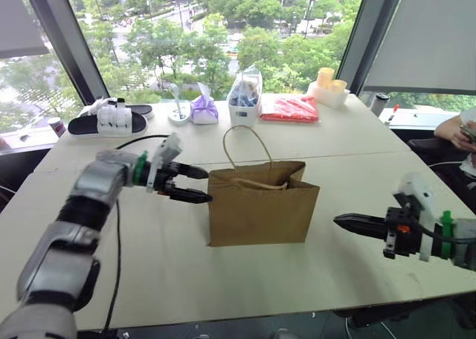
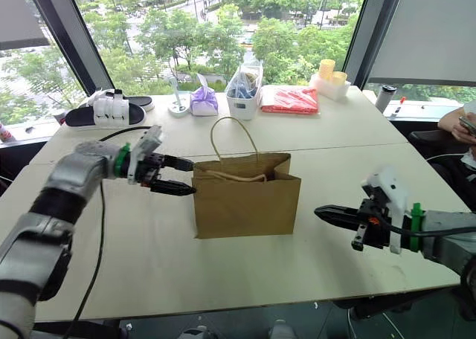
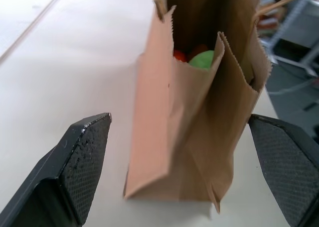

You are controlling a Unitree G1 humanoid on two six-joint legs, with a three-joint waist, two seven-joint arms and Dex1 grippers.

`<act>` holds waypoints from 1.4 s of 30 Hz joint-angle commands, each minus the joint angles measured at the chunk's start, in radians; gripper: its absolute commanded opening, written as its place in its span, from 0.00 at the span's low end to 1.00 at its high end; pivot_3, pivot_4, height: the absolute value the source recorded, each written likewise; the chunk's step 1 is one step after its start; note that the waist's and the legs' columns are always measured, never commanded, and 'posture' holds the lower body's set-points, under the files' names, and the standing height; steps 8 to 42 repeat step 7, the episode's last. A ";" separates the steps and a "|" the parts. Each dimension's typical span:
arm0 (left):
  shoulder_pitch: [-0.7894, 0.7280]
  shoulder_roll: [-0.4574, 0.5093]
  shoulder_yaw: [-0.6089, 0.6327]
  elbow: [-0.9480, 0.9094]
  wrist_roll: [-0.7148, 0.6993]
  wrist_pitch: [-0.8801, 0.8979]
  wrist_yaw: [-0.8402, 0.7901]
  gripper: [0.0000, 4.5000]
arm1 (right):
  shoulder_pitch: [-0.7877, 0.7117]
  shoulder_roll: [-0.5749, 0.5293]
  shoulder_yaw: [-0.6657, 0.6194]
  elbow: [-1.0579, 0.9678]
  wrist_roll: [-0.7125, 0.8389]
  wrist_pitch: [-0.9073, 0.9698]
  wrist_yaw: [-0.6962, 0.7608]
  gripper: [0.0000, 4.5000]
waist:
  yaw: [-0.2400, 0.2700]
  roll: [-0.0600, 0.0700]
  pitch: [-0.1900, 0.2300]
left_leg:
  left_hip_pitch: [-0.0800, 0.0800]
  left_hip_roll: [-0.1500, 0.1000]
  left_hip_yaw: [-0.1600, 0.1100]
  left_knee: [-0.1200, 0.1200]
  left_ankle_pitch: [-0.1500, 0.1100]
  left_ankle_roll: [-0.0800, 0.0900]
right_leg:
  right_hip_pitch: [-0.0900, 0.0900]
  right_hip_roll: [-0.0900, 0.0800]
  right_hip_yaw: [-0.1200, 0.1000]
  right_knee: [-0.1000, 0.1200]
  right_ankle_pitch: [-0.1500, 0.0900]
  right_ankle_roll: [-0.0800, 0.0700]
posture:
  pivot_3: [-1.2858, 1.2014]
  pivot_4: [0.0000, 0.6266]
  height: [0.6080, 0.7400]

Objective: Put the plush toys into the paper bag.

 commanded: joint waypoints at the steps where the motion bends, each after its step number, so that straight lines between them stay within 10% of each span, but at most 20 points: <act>1: 0.113 0.044 0.123 -0.264 -0.089 0.124 0.101 0.99 | -0.045 -0.028 0.026 -0.013 0.019 -0.017 0.023 0.00 | 0.002 0.000 0.000 | 0.000 0.000 0.000 0.000 0.000 0.000 | 0.000 0.000 0.000 0.000 0.000 0.000 | 0.52 0.24 1.00; 7: 0.342 0.032 0.244 -0.579 -0.181 0.247 0.292 0.99 | -0.099 -0.033 0.091 0.015 -0.001 -0.025 0.047 0.00 | 0.006 0.000 0.000 | -0.001 0.002 0.000 0.001 0.000 0.000 | 0.001 0.000 0.000 -0.001 0.000 0.000 | 0.52 0.24 1.00; 42: 0.342 0.032 0.244 -0.579 -0.181 0.247 0.292 0.99 | -0.099 -0.033 0.091 0.015 -0.001 -0.025 0.047 0.00 | 0.006 0.000 0.000 | -0.001 0.002 0.000 0.001 0.000 0.000 | 0.001 0.000 0.000 -0.001 0.000 0.000 | 0.52 0.24 1.00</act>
